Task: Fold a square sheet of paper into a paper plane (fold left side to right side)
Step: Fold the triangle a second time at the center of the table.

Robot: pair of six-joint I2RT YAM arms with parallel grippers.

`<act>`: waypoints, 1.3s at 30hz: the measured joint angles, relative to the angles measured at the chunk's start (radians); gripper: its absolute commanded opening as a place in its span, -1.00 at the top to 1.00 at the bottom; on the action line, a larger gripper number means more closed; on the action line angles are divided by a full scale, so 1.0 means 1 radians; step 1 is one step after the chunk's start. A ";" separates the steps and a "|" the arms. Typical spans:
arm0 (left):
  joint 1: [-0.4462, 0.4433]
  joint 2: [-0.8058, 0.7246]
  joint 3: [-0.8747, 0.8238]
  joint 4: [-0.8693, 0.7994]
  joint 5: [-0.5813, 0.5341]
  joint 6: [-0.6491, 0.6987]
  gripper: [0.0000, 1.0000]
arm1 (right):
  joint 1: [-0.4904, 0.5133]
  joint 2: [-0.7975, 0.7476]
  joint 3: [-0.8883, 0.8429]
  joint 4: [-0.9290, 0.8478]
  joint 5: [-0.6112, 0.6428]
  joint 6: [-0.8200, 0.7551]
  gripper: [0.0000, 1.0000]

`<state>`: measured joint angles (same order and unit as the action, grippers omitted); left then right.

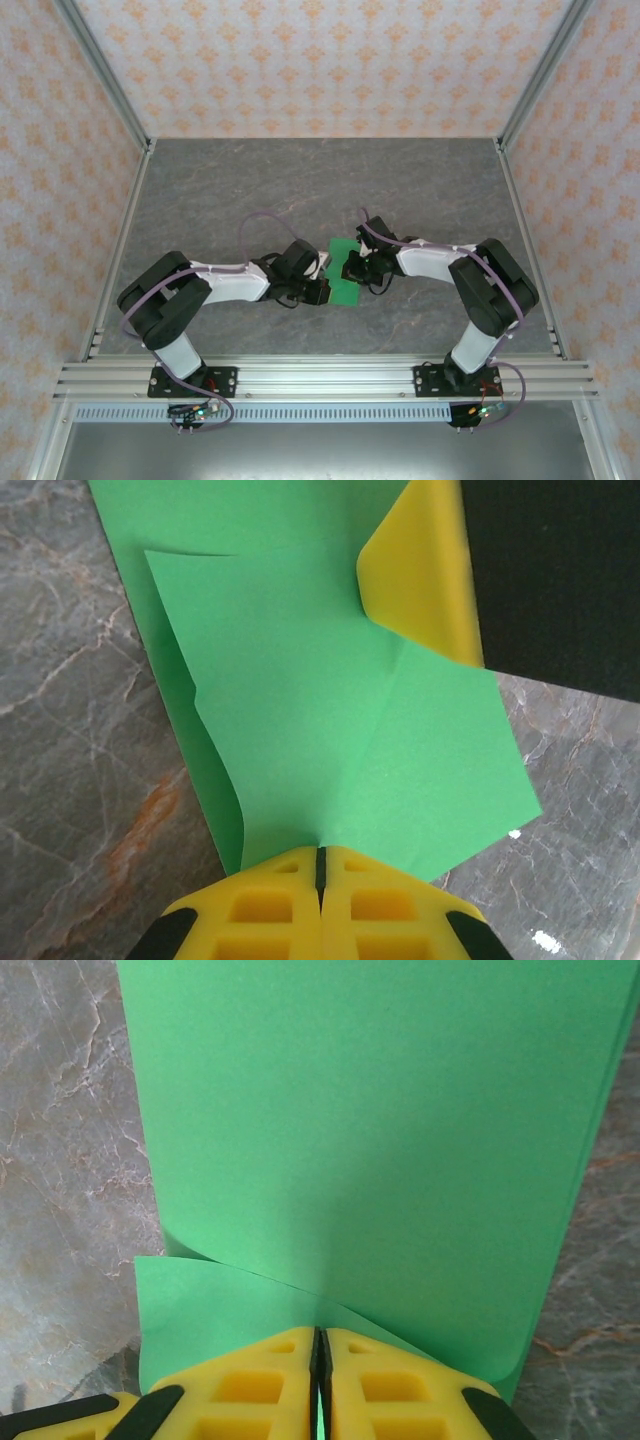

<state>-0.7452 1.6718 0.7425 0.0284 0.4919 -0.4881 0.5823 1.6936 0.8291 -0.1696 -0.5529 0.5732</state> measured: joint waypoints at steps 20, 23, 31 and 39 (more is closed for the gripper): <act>0.008 -0.045 -0.101 0.118 0.054 -0.038 0.83 | 0.000 0.004 0.007 -0.010 0.000 -0.003 0.73; 0.008 -0.076 -0.116 0.109 0.058 -0.047 0.80 | 0.000 0.004 0.008 -0.011 0.001 -0.003 0.74; 0.011 -0.175 -0.100 0.068 0.051 -0.058 0.69 | 0.000 0.004 0.009 -0.014 0.001 -0.003 0.74; 0.024 -0.079 -0.064 0.074 0.078 -0.058 0.68 | 0.000 0.005 0.009 -0.014 0.000 -0.003 0.74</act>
<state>-0.7216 1.5925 0.6785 0.1024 0.5697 -0.5457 0.5823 1.6981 0.8383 -0.1833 -0.5526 0.5701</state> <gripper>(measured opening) 0.161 0.133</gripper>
